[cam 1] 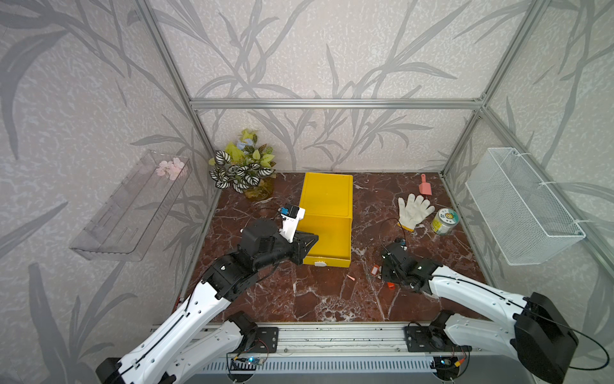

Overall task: Take the keys out of the drawer
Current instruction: Place the key at the center of the board, then close the drawer in the storage box.

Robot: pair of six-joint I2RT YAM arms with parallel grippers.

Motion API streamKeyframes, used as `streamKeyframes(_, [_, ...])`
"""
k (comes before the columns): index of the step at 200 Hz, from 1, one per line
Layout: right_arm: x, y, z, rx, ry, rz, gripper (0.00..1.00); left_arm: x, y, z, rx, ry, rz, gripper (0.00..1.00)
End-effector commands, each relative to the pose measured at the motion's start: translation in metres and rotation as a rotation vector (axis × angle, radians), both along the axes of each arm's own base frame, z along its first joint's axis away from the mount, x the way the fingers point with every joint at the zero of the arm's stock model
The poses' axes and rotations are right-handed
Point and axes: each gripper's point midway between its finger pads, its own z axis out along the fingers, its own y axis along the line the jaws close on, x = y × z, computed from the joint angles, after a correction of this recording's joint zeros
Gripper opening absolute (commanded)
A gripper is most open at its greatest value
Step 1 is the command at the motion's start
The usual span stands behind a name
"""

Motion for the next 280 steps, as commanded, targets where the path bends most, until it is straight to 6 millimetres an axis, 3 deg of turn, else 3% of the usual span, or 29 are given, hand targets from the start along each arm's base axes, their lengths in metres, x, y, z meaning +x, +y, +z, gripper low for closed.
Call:
streamKeyframes(1, [0.005,0.004,0.018,0.035,-0.034,0.010,0.38,-0.003,0.000,0.000,0.009,-0.006,-0.012,0.20])
streamKeyframes(43, [0.008,-0.004,0.065,0.048,-0.145,0.011,0.39,-0.024,-0.001,-0.001,0.004,0.017,-0.095,0.19])
streamKeyframes(82, [0.038,0.015,0.163,0.125,-0.364,0.073,0.39,-0.062,-0.008,-0.002,-0.056,0.073,-0.218,0.19])
streamKeyframes(102, [0.057,0.033,0.217,0.153,-0.480,0.136,0.63,-0.076,-0.009,-0.011,-0.062,0.116,-0.243,0.19])
streamKeyframes(118, [0.072,0.054,0.253,0.187,-0.556,0.205,0.65,-0.085,-0.012,-0.025,-0.044,0.158,-0.259,0.19])
streamKeyframes(131, [0.084,0.073,0.270,0.223,-0.576,0.247,0.65,-0.093,-0.015,-0.035,-0.031,0.182,-0.281,0.19])
streamKeyframes(154, [0.103,0.109,0.277,0.276,-0.551,0.311,0.65,-0.101,-0.018,-0.055,0.027,0.203,-0.286,0.19])
streamKeyframes(174, [0.118,0.131,0.273,0.291,-0.535,0.336,0.65,-0.093,-0.012,-0.085,0.125,0.231,-0.216,0.19])
streamKeyframes(191, [0.128,0.140,0.267,0.275,-0.519,0.340,0.69,-0.082,-0.010,-0.107,0.182,0.247,-0.153,0.16])
streamKeyframes(217, [0.137,0.144,0.260,0.234,-0.510,0.336,0.70,-0.064,-0.012,-0.125,0.207,0.234,-0.082,0.16])
streamKeyframes(246, [0.145,0.141,0.247,0.170,-0.496,0.325,0.70,-0.045,-0.014,-0.130,0.242,0.199,-0.015,0.16])
streamKeyframes(280, [0.152,0.140,0.233,0.120,-0.477,0.319,0.76,-0.029,-0.017,-0.120,0.225,0.136,0.028,0.16])
